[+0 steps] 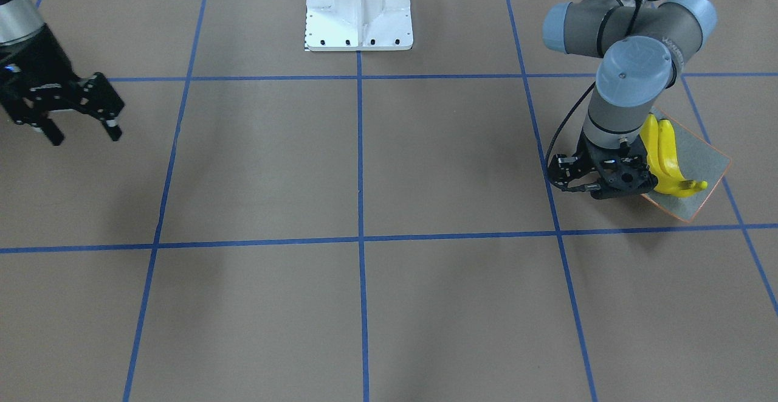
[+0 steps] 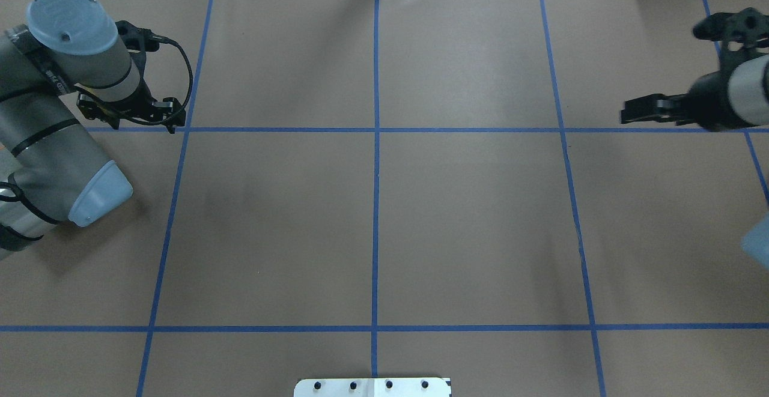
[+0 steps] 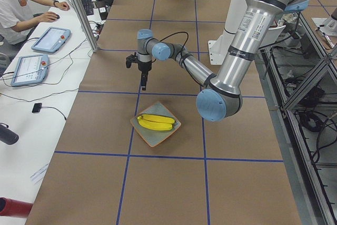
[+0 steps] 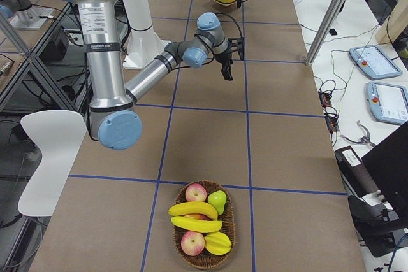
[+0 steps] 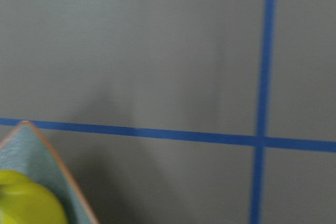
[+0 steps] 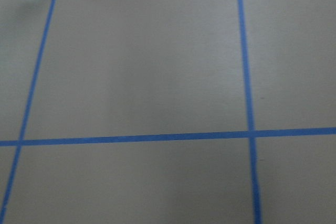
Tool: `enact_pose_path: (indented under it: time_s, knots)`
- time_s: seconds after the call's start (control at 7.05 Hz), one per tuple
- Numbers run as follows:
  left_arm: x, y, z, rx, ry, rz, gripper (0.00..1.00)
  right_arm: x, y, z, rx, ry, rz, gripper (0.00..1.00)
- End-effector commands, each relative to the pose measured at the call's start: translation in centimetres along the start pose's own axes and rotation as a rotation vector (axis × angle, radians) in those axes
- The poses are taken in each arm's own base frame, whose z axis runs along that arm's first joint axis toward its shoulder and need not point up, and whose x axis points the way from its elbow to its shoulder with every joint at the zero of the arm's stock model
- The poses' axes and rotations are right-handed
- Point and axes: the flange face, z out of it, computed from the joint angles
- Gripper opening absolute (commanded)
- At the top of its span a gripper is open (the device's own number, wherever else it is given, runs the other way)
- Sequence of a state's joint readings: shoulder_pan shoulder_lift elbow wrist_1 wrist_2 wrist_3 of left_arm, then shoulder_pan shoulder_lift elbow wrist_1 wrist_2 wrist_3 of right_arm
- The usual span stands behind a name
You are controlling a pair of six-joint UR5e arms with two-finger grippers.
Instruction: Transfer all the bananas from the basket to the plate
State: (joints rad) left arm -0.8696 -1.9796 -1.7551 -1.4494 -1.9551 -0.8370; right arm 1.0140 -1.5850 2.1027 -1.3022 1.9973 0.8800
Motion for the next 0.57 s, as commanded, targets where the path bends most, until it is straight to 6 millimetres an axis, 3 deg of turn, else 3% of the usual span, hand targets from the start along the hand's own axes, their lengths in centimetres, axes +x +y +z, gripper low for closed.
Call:
enact_pose_path:
  time_s: [0.0, 0.28, 0.43]
  knots:
    - [1.5, 1.2, -2.7, -0.031, 0.120, 0.025, 1.00, 16.7, 0.5, -0.7, -0.074, 0.128, -0.031, 1.00]
    - [1.8, 1.5, -3.0, -0.042, 0.136, -0.016, 1.00, 32.7, 0.9, 0.2, -0.163, 0.083, 0.027, 1.00]
    - [2.3, 1.6, -4.2, -0.015, 0.169, 0.005, 1.00, 38.7, 2.7, 1.8, -0.213, 0.082, 0.005, 1.00]
